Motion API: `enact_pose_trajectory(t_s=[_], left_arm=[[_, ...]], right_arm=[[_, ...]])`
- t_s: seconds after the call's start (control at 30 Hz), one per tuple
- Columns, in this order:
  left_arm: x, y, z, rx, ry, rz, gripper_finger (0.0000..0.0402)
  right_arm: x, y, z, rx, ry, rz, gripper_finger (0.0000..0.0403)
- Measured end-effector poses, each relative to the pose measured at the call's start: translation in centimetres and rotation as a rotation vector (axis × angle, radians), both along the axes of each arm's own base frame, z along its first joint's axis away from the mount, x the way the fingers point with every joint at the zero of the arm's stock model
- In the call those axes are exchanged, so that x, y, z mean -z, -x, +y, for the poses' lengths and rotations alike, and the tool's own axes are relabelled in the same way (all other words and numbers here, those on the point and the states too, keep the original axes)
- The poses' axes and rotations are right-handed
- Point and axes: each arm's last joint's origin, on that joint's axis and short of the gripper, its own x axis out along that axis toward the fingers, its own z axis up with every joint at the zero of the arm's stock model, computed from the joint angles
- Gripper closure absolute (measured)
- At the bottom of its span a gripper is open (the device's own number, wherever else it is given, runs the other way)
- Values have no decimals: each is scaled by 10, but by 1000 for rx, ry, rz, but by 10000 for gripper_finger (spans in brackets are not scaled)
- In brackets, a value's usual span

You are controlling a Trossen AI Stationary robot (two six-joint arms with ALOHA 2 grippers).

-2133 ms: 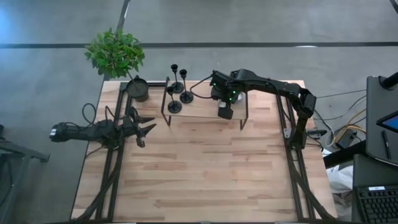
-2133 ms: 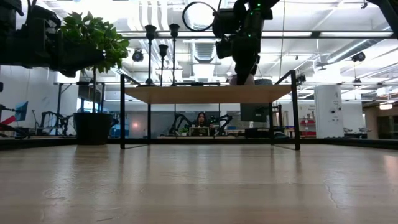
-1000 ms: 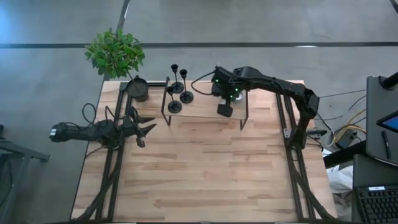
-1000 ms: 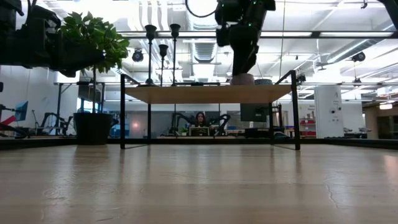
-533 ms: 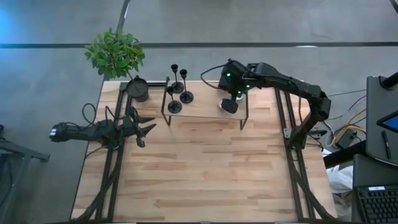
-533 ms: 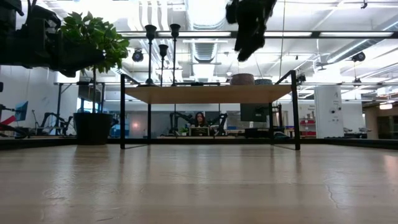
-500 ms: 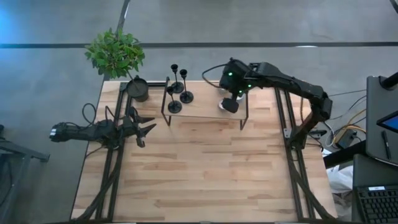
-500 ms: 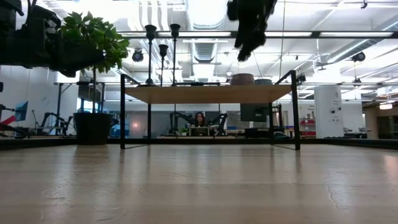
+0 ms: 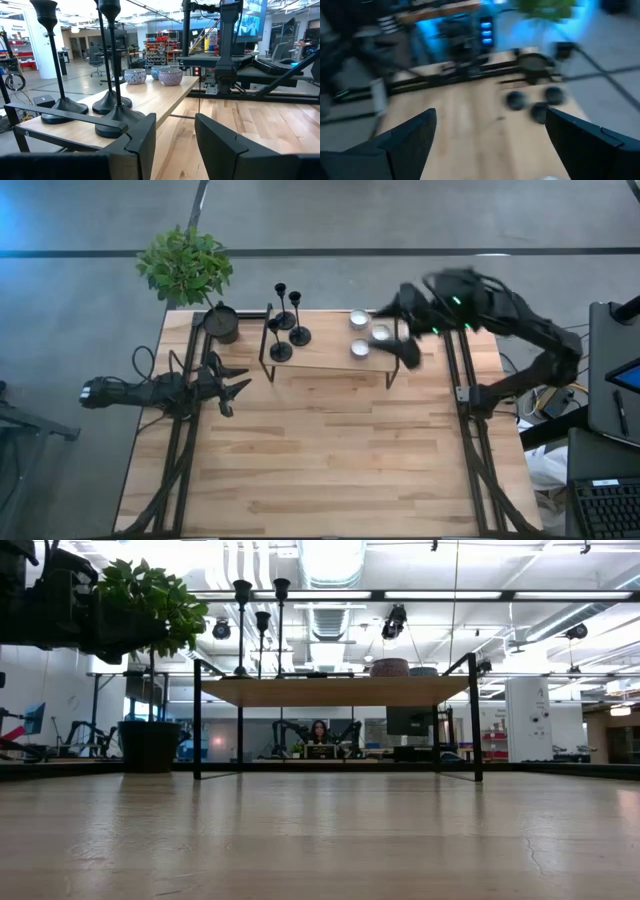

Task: Pick & Place candle stick holders
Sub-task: Return to Home Position

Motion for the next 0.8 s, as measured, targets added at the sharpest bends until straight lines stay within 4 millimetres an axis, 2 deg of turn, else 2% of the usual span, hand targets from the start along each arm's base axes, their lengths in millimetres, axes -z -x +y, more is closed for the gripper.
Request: enact_pose_trajectory(t_s=[0.07,0.13,0.27,0.37,0.43,0.57,0.67,0.8], left_arm=[[0,0,0,0,0,0,259],[0,0,0,0,0,0,259],[0,0,0,0,0,0,259],[0,0,0,0,0,0,259],[0,0,0,0,0,0,259],[0,0,0,0,0,0,259],[0,0,0,0,0,0,259],[0,0,0,0,0,0,259]], right_arm=[[-1,6,24,-80,7,6,37],[6,4,49,-86,15,35,37],[35,-6,93,84,114,116,37],[54,-10,119,228,200,63,37],[66,-12,133,228,193,21,37],[90,-20,138,94,17,-22,37],[109,-22,129,50,-58,-42,37],[144,-16,111,80,-56,17,37]])
